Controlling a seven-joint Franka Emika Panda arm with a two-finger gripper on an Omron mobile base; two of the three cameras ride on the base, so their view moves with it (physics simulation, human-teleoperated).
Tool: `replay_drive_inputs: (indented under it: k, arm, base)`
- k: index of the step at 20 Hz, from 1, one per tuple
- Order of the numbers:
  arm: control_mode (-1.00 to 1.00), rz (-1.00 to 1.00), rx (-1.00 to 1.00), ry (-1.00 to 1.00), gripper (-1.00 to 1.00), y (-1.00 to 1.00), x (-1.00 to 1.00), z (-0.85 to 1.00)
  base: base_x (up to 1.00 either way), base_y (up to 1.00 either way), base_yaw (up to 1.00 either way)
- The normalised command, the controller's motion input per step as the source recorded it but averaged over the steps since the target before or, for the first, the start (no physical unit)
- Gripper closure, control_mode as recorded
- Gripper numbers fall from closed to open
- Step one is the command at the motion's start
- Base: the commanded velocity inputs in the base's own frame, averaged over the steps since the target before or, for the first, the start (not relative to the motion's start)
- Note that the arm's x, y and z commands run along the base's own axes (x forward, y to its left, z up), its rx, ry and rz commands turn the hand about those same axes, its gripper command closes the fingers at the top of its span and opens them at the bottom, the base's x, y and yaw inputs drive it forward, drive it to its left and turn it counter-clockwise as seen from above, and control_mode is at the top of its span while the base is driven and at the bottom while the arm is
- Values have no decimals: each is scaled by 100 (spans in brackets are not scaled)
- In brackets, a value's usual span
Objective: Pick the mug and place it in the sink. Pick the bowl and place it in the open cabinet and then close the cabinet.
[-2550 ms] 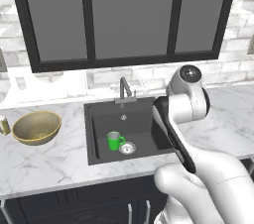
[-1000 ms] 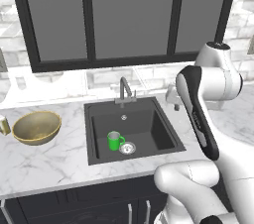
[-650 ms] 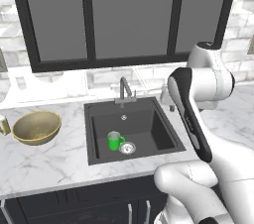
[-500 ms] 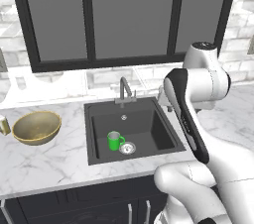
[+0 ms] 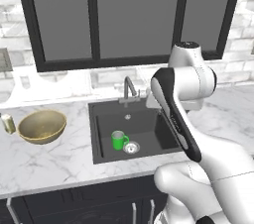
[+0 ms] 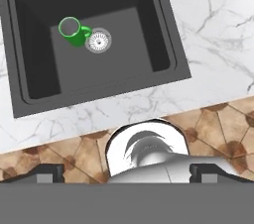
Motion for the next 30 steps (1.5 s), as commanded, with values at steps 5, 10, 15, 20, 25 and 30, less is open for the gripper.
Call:
replay_drive_inputs:
  k: [5, 10, 15, 20, 25, 30]
  arm:
    - [100, 0, 0, 0, -100, 0, 0, 0]
    - [100, 0, 0, 0, -100, 0, 0, 0]
    - [100, 0, 0, 0, -100, 0, 0, 0]
    - [100, 0, 0, 0, -100, 0, 0, 0]
    - [100, 0, 0, 0, -100, 0, 0, 0]
    - [100, 0, 0, 0, -100, 0, 0, 0]
  base:
    - [0, 53, 10]
    - [0, 35, 18]
    - [0, 14, 20]
    - [0, 0, 26]
    - [0, 7, 29]
    - [1, 15, 26]
